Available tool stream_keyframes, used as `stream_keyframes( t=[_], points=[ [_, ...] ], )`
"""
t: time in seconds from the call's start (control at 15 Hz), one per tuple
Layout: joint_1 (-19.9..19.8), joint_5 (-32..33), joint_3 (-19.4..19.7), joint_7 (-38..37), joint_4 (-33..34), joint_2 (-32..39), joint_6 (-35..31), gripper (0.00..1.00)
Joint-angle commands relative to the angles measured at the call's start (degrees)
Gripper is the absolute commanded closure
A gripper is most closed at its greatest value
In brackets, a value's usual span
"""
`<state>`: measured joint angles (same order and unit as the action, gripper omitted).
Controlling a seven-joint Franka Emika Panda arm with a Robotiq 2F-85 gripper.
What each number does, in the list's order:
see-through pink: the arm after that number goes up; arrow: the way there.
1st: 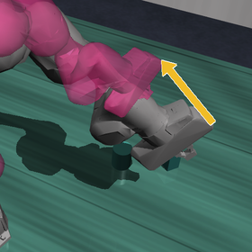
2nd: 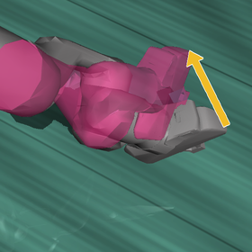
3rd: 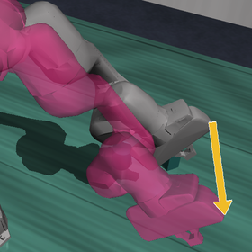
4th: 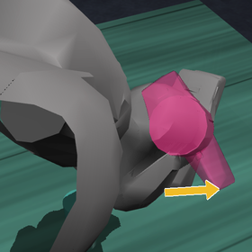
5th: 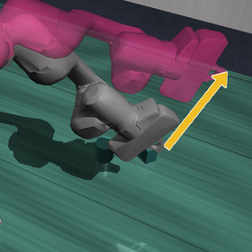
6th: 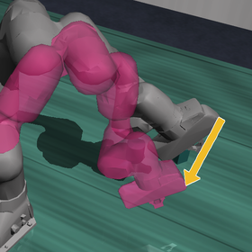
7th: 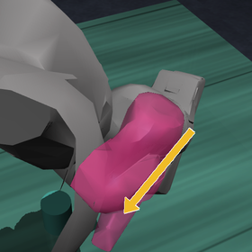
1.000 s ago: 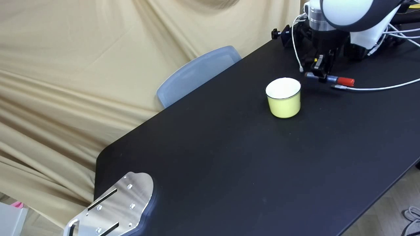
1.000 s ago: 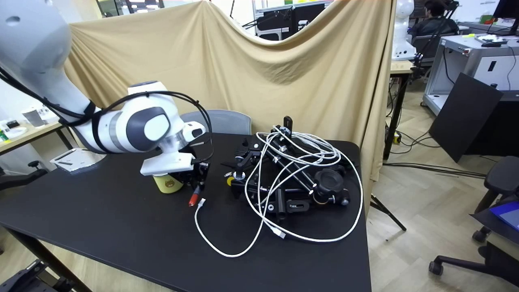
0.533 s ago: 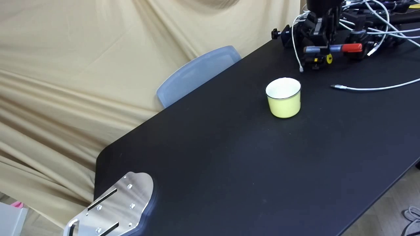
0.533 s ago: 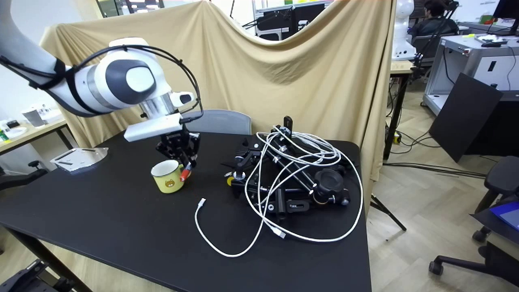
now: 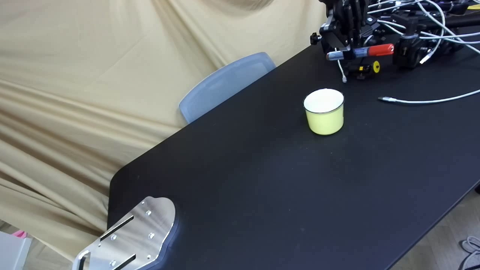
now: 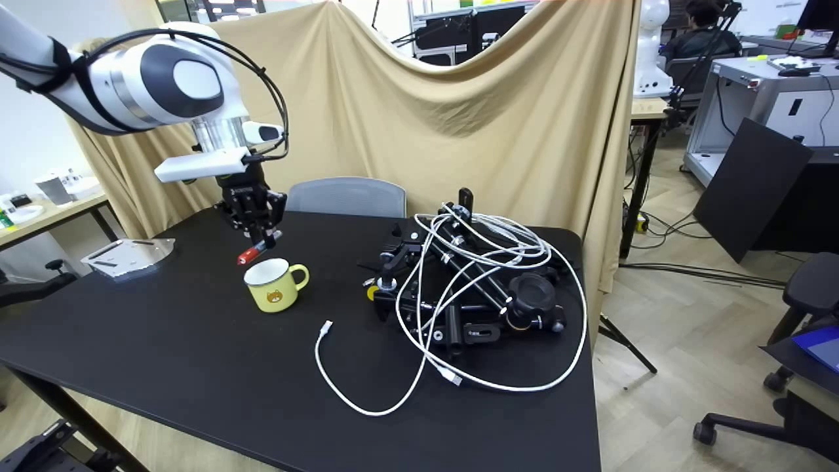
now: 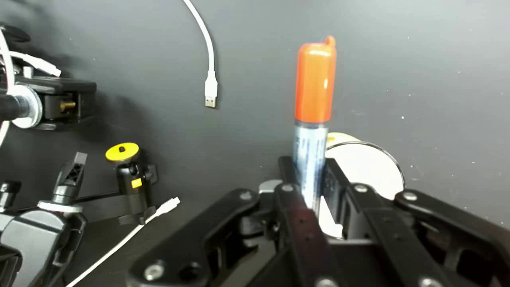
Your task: Put the marker in the yellow mug, remove the marker from the mug
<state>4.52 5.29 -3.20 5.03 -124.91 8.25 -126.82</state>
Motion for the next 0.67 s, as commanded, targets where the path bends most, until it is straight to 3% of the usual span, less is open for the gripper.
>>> stream_keyframes(
  t=[0.0,0.07,0.13,0.4,0.6],
  points=[
    [-0.22,0.07,-0.32,0.03,0.05,0.14,-0.11,0.79],
    [-0.29,0.09,-0.29,0.09,-0.09,0.20,-0.25,0.79],
    [-0.41,0.10,-0.23,0.20,-0.21,0.20,-0.29,0.95],
    [-0.74,-8.47,-1.37,2.51,0.65,1.60,4.31,0.95],
    [0.32,-9.30,-1.83,-1.27,2.33,3.57,7.15,0.95]
  ],
)
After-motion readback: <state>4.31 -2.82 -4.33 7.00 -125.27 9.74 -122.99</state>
